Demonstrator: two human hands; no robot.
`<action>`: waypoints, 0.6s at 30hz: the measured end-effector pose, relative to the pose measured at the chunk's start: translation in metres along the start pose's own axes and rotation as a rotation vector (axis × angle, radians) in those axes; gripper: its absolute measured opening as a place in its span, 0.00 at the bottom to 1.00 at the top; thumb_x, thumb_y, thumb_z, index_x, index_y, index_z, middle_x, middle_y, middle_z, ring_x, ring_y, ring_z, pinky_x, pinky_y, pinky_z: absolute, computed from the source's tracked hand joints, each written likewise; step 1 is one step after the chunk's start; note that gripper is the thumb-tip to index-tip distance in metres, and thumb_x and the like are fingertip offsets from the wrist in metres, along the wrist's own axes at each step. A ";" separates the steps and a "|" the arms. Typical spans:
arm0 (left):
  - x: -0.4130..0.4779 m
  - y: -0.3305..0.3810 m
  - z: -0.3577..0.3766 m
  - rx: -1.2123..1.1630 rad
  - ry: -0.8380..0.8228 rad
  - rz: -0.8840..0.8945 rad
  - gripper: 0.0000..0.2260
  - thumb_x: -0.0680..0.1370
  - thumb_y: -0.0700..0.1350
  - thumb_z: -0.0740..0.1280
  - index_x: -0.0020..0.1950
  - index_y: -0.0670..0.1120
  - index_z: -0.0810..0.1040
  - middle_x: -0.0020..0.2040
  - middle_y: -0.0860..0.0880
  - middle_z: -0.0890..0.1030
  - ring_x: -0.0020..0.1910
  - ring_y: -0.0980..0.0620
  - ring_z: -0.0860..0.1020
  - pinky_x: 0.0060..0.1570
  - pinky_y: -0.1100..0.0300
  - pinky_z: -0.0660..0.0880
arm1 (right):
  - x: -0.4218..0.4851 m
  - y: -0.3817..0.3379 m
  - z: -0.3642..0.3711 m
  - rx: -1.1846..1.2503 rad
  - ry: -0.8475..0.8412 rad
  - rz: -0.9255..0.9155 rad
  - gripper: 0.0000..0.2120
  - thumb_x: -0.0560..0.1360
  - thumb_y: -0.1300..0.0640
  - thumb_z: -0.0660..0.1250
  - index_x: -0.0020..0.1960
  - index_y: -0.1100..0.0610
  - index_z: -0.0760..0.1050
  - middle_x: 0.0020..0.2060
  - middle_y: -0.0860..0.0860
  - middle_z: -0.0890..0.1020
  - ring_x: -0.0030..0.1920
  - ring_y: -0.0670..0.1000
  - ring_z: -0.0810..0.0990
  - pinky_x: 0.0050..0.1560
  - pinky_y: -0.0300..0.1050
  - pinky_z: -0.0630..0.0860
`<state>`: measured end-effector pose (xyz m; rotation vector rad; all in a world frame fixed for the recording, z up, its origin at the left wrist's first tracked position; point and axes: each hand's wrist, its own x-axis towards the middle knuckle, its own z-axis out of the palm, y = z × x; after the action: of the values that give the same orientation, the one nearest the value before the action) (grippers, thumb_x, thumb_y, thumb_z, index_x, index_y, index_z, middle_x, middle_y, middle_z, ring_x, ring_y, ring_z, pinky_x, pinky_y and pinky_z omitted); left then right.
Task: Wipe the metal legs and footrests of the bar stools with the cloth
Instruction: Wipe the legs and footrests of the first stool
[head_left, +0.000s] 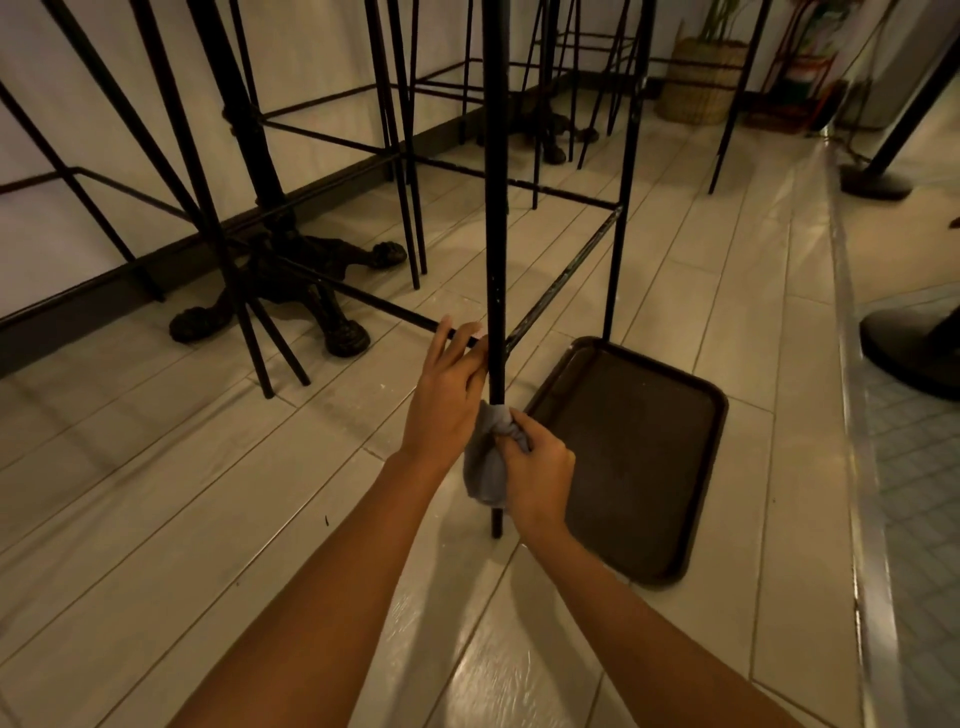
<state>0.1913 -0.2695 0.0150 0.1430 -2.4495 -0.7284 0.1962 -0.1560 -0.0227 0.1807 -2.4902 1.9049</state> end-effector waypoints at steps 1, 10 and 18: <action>0.000 0.002 -0.001 0.004 -0.015 -0.013 0.15 0.81 0.40 0.57 0.67 0.43 0.71 0.71 0.45 0.68 0.75 0.47 0.52 0.70 0.59 0.54 | 0.001 -0.005 -0.002 0.020 -0.003 -0.015 0.13 0.74 0.62 0.65 0.59 0.56 0.78 0.49 0.52 0.84 0.47 0.44 0.80 0.50 0.32 0.75; -0.012 0.024 -0.010 -0.082 -0.043 -0.146 0.19 0.82 0.42 0.52 0.74 0.46 0.58 0.76 0.49 0.57 0.75 0.55 0.46 0.72 0.59 0.51 | 0.010 -0.034 -0.014 0.056 -0.028 -0.124 0.14 0.74 0.62 0.65 0.59 0.57 0.77 0.52 0.53 0.83 0.51 0.45 0.80 0.59 0.42 0.76; -0.032 0.047 -0.005 -0.232 0.187 -0.224 0.21 0.79 0.55 0.50 0.67 0.46 0.68 0.64 0.47 0.71 0.62 0.61 0.64 0.55 0.80 0.61 | 0.011 -0.049 -0.024 0.153 -0.008 -0.195 0.14 0.75 0.66 0.62 0.59 0.57 0.77 0.51 0.51 0.82 0.50 0.43 0.80 0.57 0.42 0.77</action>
<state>0.2231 -0.2244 0.0274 0.3825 -2.1749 -1.0408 0.1882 -0.1460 0.0314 0.4152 -2.2352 2.0142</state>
